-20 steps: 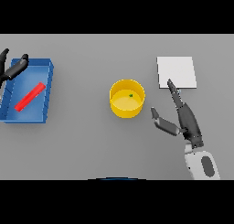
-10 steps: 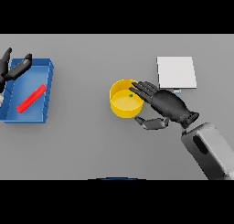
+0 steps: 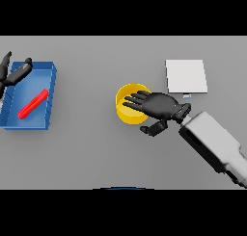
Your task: Pick up the red beaker and tilt it to pour out 1 green nut into yellow bowl. Pick up the yellow bowl and place it on the metallic measuring scale.
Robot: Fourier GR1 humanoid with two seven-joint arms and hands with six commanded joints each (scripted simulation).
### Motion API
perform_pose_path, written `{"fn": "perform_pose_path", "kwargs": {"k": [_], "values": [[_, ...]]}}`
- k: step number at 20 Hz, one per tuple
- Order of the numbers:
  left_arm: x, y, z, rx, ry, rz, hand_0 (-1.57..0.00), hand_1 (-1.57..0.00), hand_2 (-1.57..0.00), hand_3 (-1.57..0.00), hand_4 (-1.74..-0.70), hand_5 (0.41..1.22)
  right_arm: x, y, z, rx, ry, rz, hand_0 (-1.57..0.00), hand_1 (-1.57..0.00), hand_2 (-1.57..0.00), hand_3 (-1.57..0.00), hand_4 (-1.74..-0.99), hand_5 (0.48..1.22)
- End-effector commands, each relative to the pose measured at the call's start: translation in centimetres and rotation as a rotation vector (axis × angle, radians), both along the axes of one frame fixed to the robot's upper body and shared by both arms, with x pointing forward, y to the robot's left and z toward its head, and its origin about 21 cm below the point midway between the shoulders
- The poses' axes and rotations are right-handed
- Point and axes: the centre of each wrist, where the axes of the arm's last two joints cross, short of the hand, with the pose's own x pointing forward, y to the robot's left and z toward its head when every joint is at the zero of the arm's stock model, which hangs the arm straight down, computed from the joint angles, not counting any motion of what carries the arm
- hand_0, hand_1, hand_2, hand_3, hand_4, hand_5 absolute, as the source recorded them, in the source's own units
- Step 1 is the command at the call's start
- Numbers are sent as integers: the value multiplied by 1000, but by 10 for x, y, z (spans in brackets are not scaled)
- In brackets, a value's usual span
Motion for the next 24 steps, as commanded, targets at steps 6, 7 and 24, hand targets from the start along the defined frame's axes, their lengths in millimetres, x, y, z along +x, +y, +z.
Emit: {"fn": "perform_pose_path", "kwargs": {"k": [6, 7, 24], "values": [[-3, 1, 2, -12, -3, -5, 1, 1, 1, 1, -723, 688, 20, 14, -7, -140, 20, 32, 1, 1, 1, 1, -1259, 714], [-1, 2, 3, -11, -5, 4, 1, 1, 1, 1, -723, 684, 20, 19, -10, -160, 33, 36, 1, 1, 1, 1, -1266, 720], [-5, 7, 2, -21, -19, -3, 1, 1, 1, 1, -725, 699, 24, 27, -15, -191, 94, 34, -1302, -1283, -1164, -941, -1640, 1148]]}}
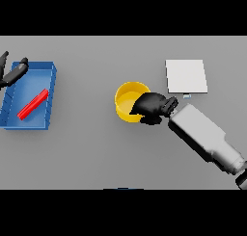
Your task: Pick up the red beaker and tilt it to pour out 1 green nut into yellow bowl. Pick up the yellow bowl and place it on the metallic measuring scale.
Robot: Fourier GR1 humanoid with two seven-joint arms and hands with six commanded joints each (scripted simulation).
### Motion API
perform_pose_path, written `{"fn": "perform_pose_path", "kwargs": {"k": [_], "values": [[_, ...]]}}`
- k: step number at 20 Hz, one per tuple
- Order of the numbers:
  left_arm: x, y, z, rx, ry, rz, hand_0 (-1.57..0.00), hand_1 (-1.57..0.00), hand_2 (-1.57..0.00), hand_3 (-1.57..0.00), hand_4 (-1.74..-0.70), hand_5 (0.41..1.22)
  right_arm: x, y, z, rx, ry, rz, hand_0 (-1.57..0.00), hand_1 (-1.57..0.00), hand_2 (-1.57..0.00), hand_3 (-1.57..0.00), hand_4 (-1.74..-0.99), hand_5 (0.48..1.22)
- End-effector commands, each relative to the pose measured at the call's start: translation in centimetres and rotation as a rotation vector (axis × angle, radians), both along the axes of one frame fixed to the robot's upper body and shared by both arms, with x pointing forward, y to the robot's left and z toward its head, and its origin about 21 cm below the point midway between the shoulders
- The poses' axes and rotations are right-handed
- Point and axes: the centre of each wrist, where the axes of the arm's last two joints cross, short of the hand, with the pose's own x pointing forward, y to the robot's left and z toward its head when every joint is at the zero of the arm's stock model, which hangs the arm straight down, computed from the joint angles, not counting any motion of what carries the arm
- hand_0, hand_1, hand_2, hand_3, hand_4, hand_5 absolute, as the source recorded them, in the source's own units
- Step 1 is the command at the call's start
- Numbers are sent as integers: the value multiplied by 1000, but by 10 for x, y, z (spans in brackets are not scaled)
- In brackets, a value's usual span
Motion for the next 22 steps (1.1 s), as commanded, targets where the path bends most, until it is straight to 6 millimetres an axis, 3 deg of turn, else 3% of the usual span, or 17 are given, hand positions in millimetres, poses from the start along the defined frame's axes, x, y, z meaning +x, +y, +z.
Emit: {"fn": "perform_pose_path", "kwargs": {"k": [1, 4, 10, 16, 18, 22], "values": [[1, 0, -1, -3, -1, -3, 1, 1, 1, 1, -725, 698, 1, 0, 1, -5, -7, 4, -1356, -1341, -1192, -1041, -1660, 1163], [3, -4, 3, 9, 5, -8, 1, 1, 1, 1, -719, 697, 2, 0, 2, 11, -27, 7, -1461, -1453, -1264, -1218, -1699, 1191], [-3, 3, 1, 6, 12, -8, 1, 1, 1, 1, -717, 696, 5, -10, 16, 48, -30, -29, -1542, -1540, -1331, -1340, -1730, 1213], [3, -3, 3, 7, 12, -14, 1, 1, 1, 1, -722, 688, 7, -24, 61, 82, -75, -90, -1563, -1563, -1432, -1208, -1738, 1219], [1, -3, 2, 13, 15, -13, 1, 1, 1, 1, -714, 686, 7, -36, 65, 81, -118, -133, -1566, -1566, -1455, -1180, -1739, 1220], [0, -5, 4, 7, 14, -15, 1, 1, 1, 1, -720, 688, -3, -40, 72, 107, -127, -143, -1561, -1569, -1524, -1161, -1740, 1220]]}}
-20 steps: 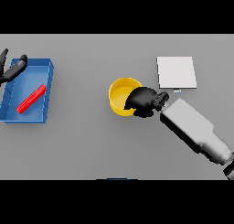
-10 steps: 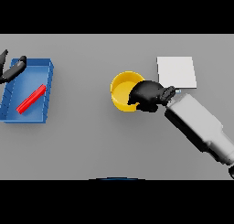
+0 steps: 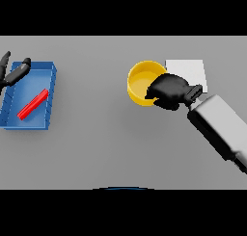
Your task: Pick up the red beaker and tilt it to pour out 1 green nut into yellow bowl. Pick up the yellow bowl and place it on the metallic measuring scale.
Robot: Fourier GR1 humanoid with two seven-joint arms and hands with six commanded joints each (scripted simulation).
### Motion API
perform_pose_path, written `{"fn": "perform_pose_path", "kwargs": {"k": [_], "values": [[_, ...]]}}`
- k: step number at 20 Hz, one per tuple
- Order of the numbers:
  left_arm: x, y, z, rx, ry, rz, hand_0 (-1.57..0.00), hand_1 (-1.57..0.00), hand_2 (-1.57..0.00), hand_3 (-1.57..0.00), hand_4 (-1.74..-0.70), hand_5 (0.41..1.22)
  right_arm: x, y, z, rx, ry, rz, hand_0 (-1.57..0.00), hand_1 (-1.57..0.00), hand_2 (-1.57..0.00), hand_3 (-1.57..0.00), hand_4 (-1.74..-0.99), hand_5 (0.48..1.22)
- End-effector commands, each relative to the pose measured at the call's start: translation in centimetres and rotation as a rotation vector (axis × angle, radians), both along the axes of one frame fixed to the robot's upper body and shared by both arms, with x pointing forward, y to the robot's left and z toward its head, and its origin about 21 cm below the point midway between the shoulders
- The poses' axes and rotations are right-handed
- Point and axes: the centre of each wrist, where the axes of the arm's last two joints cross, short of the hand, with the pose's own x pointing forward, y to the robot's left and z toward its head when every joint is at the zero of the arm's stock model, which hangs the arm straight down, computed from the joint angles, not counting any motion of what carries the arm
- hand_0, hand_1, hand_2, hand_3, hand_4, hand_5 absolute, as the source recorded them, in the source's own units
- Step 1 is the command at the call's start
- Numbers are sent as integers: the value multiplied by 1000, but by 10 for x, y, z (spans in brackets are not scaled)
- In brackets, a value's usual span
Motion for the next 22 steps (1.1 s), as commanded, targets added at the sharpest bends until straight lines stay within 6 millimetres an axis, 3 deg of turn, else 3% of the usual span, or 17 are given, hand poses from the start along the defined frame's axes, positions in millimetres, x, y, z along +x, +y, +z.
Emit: {"fn": "perform_pose_path", "kwargs": {"k": [1, 7, 16, 22], "values": [[0, 1, 1, 7, 1, 4, 1, 1, 1, 1, -721, 694, 1, -6, 5, -7, -22, -14, -1563, -1569, -1526, -1157, -1740, 1220], [-2, 5, 2, 4, 1, 15, 1, 1, 1, 1, -729, 717, 22, -35, 11, 3, -91, -139, -1569, -1571, -1534, -1151, -1741, 1221], [-5, 1, 9, 18, 23, 25, 1, 1, 1, 1, -722, 732, 53, -84, -14, -3, -107, -298, -1571, -1571, -1519, -1156, -1741, 1221], [-5, 0, 5, 1, 30, 28, 1, 1, 1, 1, -725, 712, 66, -101, -32, 9, -69, -384, -1571, -1571, -1439, -1318, -1741, 1221]]}}
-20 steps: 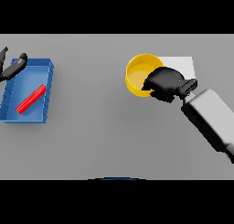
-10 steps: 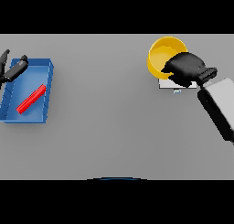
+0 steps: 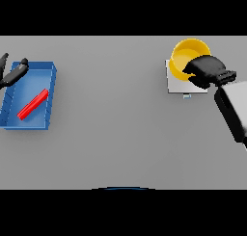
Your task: Pick up the red beaker and tilt it to pour out 1 green nut into yellow bowl. Pick up the yellow bowl and place it on the metallic measuring scale.
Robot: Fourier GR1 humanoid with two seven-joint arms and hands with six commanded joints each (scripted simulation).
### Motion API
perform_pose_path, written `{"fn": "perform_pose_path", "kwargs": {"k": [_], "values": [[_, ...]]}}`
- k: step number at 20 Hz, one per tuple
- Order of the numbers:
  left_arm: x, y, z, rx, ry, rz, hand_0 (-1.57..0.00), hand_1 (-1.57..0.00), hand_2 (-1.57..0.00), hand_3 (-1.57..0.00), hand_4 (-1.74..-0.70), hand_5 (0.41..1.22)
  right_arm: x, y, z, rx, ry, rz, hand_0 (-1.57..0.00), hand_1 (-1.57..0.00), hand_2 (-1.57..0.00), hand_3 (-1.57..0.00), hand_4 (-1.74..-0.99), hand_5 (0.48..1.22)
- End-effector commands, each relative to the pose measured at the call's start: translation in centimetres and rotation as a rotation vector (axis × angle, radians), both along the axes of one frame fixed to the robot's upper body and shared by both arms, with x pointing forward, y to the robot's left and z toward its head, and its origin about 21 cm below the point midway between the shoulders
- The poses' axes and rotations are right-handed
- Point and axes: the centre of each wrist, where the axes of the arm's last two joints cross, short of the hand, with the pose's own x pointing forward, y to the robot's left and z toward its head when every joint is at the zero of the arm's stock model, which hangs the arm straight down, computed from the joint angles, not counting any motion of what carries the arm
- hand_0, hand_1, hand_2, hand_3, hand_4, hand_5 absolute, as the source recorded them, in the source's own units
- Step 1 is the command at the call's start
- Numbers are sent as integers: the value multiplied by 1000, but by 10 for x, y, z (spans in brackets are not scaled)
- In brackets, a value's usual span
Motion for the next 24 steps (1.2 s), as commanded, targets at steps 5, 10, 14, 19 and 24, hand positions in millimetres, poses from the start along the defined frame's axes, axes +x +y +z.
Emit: {"fn": "perform_pose_path", "kwargs": {"k": [5, 10, 14, 19, 24], "values": [[1, -1, 2, 0, -10, 3, 1, 1, 1, 1, -729, 713, 4, -5, -12, 35, 50, -36, -1528, -1571, -1382, -1440, -1741, 1221], [1, -4, -2, 4, 5, -7, 1, 1, 1, 1, -729, 717, 4, -9, -17, 41, 83, -47, -1332, -1459, -1423, -1198, -1741, 1221], [0, -1, -4, -3, 9, -12, 1, 1, 1, 1, -732, 729, 4, -10, -18, 59, 116, -71, -577, -828, -913, -742, -1588, 1016], [3, -5, -3, 8, 13, -7, 1, 1, 1, 1, -723, 705, 8, -9, -12, 14, 110, -44, -188, -304, -446, -490, -1485, 859], [5, 1, -3, 6, 9, -3, 1, 1, 1, 1, -719, 696, 7, -13, -16, 2, 143, -63, -61, -99, -161, -323, -1422, 785]]}}
